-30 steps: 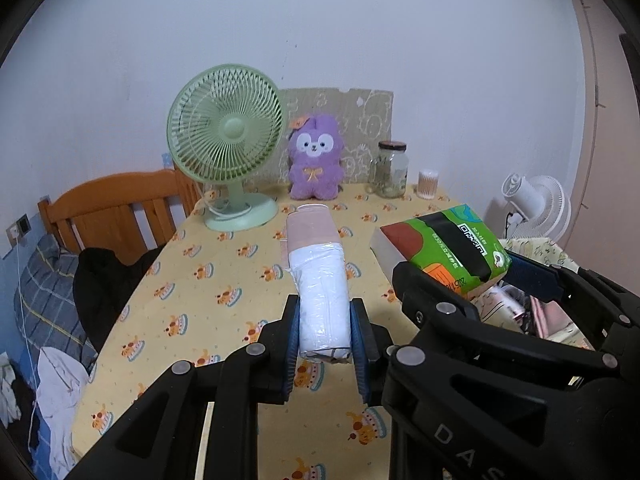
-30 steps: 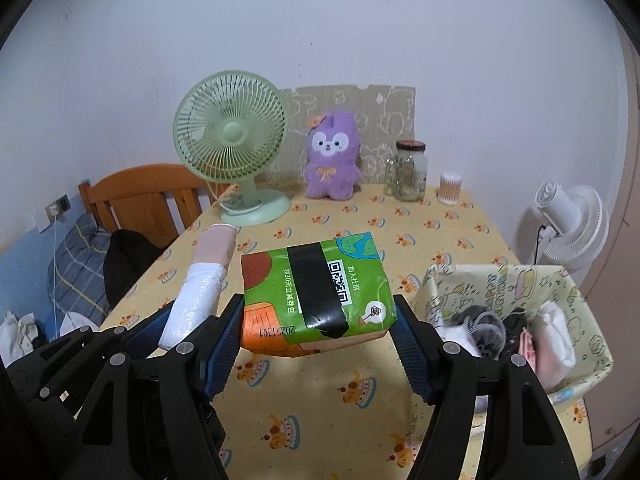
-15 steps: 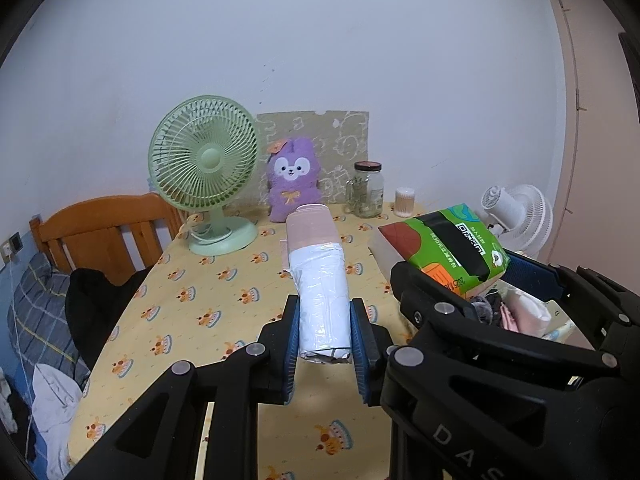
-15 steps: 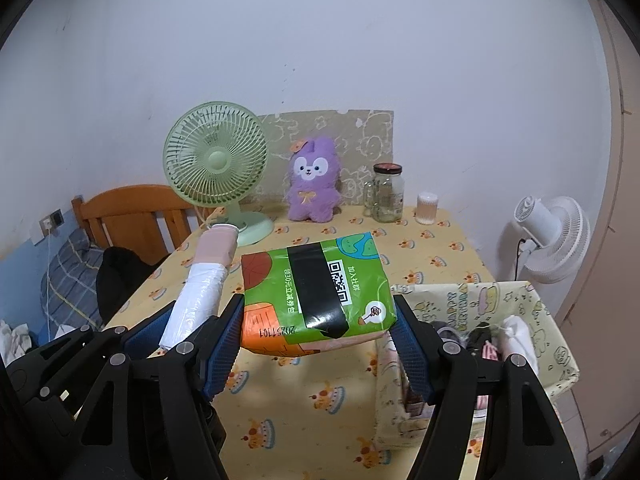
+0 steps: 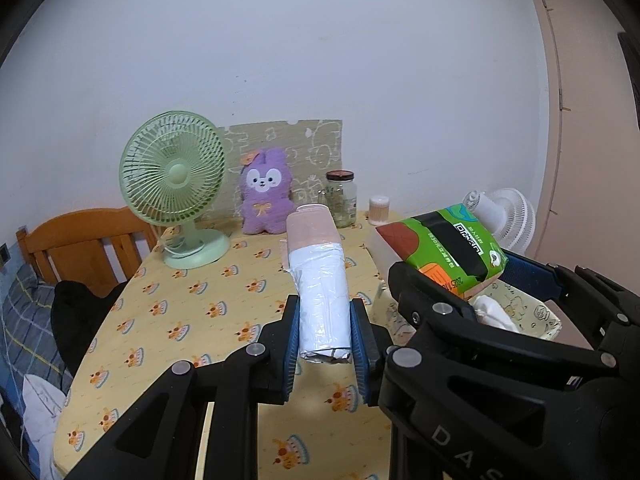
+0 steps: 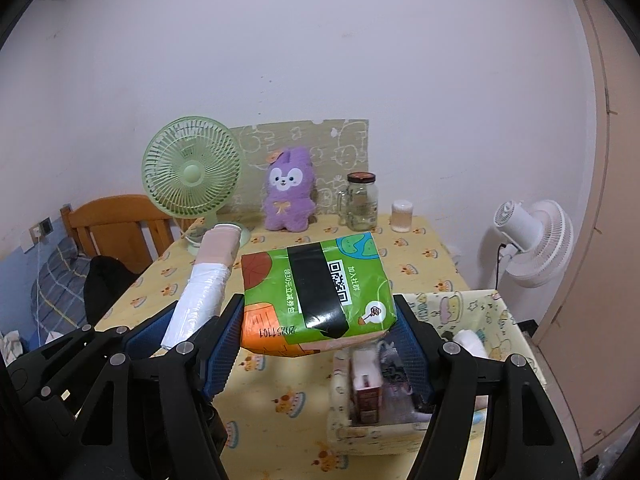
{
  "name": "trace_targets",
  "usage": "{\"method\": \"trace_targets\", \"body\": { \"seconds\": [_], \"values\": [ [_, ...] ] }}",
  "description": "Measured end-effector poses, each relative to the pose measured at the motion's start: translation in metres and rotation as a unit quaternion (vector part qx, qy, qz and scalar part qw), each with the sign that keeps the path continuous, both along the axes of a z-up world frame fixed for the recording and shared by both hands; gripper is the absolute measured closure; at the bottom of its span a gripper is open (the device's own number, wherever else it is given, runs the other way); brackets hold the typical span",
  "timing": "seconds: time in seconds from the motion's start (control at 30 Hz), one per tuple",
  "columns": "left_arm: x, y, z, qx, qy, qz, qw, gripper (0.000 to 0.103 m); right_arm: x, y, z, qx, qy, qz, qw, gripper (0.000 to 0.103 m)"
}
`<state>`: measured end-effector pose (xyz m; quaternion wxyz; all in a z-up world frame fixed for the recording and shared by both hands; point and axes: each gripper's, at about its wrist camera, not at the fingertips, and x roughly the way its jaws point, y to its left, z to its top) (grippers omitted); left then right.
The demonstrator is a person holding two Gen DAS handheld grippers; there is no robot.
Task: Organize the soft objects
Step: 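Lift and carry the tissue box with the right tool while the left carries the sock toward the box, then lower the tissue box into the box with the right tool while the left lowers the sock and opens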
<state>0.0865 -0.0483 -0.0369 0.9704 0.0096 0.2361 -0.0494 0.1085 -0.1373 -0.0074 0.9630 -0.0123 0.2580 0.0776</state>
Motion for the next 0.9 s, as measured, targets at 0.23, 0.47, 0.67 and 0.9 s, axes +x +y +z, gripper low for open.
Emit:
{"method": "trace_targets", "body": {
  "seconds": [0.23, 0.47, 0.67, 0.9],
  "values": [
    [0.008, -0.021, 0.002, 0.002, -0.001, -0.014, 0.9999, 0.080, 0.004, -0.020, 0.001, 0.001, -0.002, -0.014, 1.000, 0.030],
    [0.015, -0.042, 0.001, 0.003, 0.001, -0.030, 0.9996, 0.080, 0.010, -0.040, -0.001, 0.001, -0.001, -0.029, 1.000, 0.030],
    [0.021, -0.058, -0.001, 0.002, 0.002, -0.042, 0.9991, 0.080, 0.014, -0.057, -0.004, 0.000, 0.001, -0.041, 0.999, 0.030],
    [0.031, -0.073, -0.005, 0.003, 0.004, -0.056, 0.9984, 0.080, 0.018, -0.075, -0.007, -0.001, 0.001, -0.055, 0.998, 0.030]
  ]
}}
